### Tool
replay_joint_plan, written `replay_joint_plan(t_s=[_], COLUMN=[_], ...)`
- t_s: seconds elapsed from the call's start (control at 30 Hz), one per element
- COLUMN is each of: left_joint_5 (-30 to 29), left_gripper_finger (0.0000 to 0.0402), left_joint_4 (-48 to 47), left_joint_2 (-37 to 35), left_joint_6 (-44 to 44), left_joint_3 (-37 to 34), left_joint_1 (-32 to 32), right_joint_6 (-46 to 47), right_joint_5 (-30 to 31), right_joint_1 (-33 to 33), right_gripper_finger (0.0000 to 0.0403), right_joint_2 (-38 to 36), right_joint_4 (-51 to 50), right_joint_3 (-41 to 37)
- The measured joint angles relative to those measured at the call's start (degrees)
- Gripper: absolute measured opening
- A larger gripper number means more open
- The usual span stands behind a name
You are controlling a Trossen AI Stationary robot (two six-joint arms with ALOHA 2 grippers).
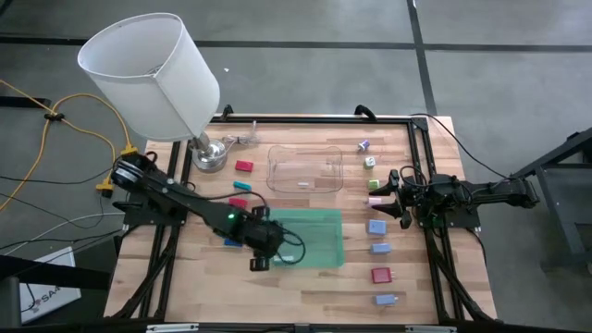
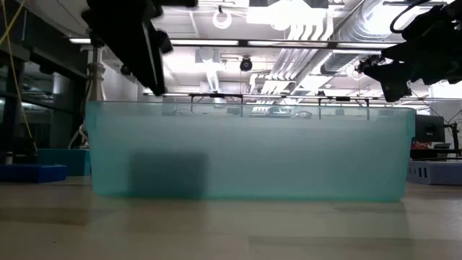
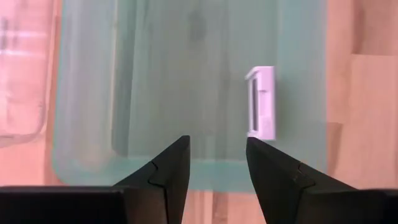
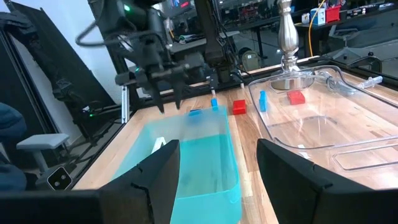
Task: Pick & Place Office items
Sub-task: Put the blue digital clock into the blue bin
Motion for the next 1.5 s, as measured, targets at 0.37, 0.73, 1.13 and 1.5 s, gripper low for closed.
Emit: replay_joint_plan(t_s=[0.37,0.73,1.13,1.5], left_joint_5=[-7.3,-9.0,-8.0,-8.0], left_gripper_finger=[0.0152,0.0152,0.0152,0.0152], left_joint_4=[-7.3,1.6,7.1,8.5], left_joint_2=[-5.1,-11.3,-15.7,-18.8], left_joint_6=[-10.2,-17.7,-21.6,-25.5], left_joint_3=[-1.0,-14.0,-24.9,-30.9], left_joint_1=[-8.4,-12.8,-13.4,-15.2], right_joint_6=[0.0,0.0,0.0,0.0], right_joint_5=[0.0,0.0,0.0,0.0], right_joint_1=[0.0,0.0,0.0,0.0], right_gripper_finger=[0.0201,0.0201,0.0201,0.0201], right_joint_2=[0.0,0.0,0.0,0.0], right_joint_4=[0.0,0.0,0.0,0.0], right_joint_3=[0.0,0.0,0.0,0.0])
